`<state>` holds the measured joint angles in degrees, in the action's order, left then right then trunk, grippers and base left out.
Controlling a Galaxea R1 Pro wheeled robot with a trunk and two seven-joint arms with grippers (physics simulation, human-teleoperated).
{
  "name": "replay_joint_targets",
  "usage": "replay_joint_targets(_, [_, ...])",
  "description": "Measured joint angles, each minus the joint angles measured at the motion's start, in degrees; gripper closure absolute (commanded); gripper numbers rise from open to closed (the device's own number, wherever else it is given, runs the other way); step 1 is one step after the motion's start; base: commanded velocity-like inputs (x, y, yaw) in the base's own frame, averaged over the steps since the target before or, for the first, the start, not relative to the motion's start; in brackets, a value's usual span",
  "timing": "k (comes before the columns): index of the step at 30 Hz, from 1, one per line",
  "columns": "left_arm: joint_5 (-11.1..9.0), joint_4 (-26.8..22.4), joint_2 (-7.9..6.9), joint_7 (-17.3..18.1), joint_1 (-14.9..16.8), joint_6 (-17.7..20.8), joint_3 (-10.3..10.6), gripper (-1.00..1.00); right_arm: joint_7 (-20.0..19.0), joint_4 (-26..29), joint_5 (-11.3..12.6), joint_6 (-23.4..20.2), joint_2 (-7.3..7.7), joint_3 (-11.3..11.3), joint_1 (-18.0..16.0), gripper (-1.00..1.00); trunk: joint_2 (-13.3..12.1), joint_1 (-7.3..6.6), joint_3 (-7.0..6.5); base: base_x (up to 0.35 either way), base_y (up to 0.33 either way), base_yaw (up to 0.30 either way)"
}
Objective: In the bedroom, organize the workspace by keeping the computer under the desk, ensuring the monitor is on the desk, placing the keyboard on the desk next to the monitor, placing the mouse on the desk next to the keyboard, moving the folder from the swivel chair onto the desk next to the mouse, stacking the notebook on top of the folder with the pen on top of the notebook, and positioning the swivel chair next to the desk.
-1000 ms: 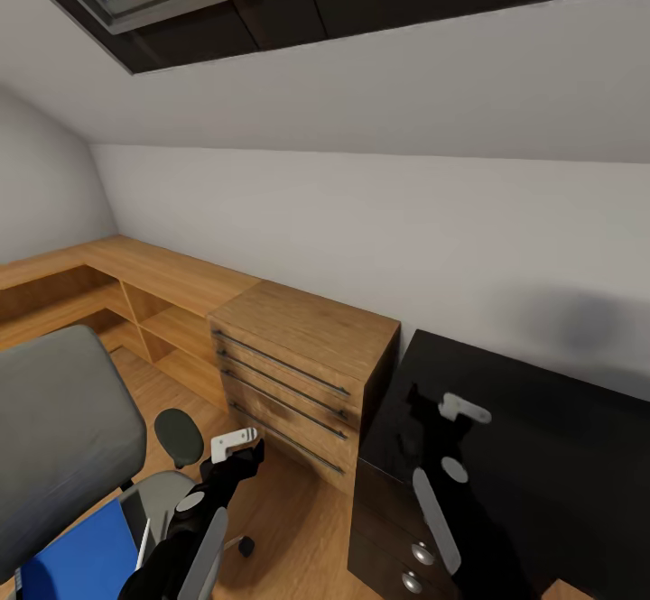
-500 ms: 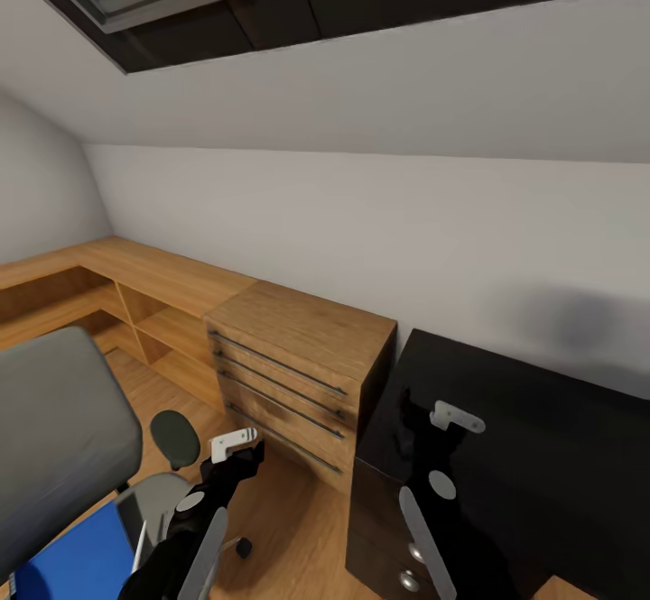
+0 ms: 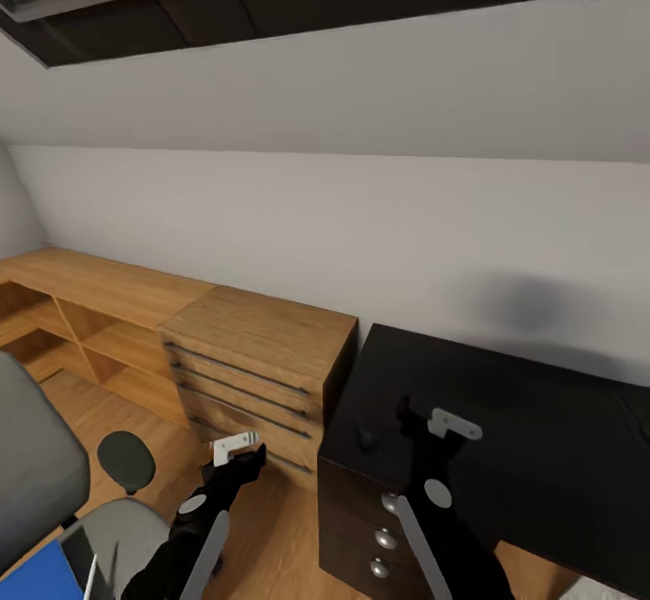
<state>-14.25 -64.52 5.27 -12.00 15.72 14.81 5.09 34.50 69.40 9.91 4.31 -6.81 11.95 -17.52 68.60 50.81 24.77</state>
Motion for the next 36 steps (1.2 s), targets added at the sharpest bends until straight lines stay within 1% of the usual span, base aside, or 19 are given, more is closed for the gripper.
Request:
replay_joint_targets(2, [0.0, 0.1, 0.01, 0.0, 0.0, 0.0, 0.0, -1.00, 0.0, -0.1, -1.2, 0.1, -0.01, 0.0, 0.0, -1.00, 0.0, 0.00, 0.00, 0.000, -0.250, -0.293])
replay_joint_targets(5, [0.0, 0.1, 0.02, 0.0, 0.0, 0.0, 0.1, -1.00, -0.1, -0.1, -2.1, 0.1, -0.03, 0.0, 0.0, -1.00, 0.0, 0.00, 0.00, 0.000, -0.280, -0.293])
replay_joint_targets(9, [0.0, 0.1, 0.02, 0.0, 0.0, 0.0, 0.1, -1.00, -0.1, -0.1, -2.6, 0.6, -0.01, 0.0, 0.0, -1.00, 0.0, 0.00, 0.00, 0.000, -0.228, -0.293])
replay_joint_targets(15, [0.0, 0.1, 0.02, 0.0, 0.0, 0.0, 0.1, -1.00, -0.2, -0.3, -2.8, 1.6, 0.02, 0.0, 0.0, -1.00, 0.0, 0.00, 0.00, 0.000, -0.059, -0.293])
replay_joint_targets(17, [0.0, 0.1, -0.03, 0.0, 0.0, -0.1, 0.1, -1.00, -0.3, -1.2, -2.8, 1.8, 0.02, 0.0, 0.0, -1.00, 0.0, 0.00, 0.00, 0.000, -0.010, -0.293])
replay_joint_targets(29, [0.0, 0.0, -0.06, 0.0, 0.0, -0.1, 0.0, -1.00, -0.3, -2.2, -2.8, 1.9, 0.02, -0.1, 0.0, -1.00, 0.0, 0.00, 0.00, 0.000, -0.002, -0.293])
replay_joint_targets(36, [-0.1, -0.9, -0.10, 0.1, 0.0, -0.1, 0.0, -1.00, -0.3, -2.3, -2.8, 1.9, 0.02, -0.1, 0.0, -1.00, 0.0, 0.00, 0.00, 0.000, 0.000, -0.293])
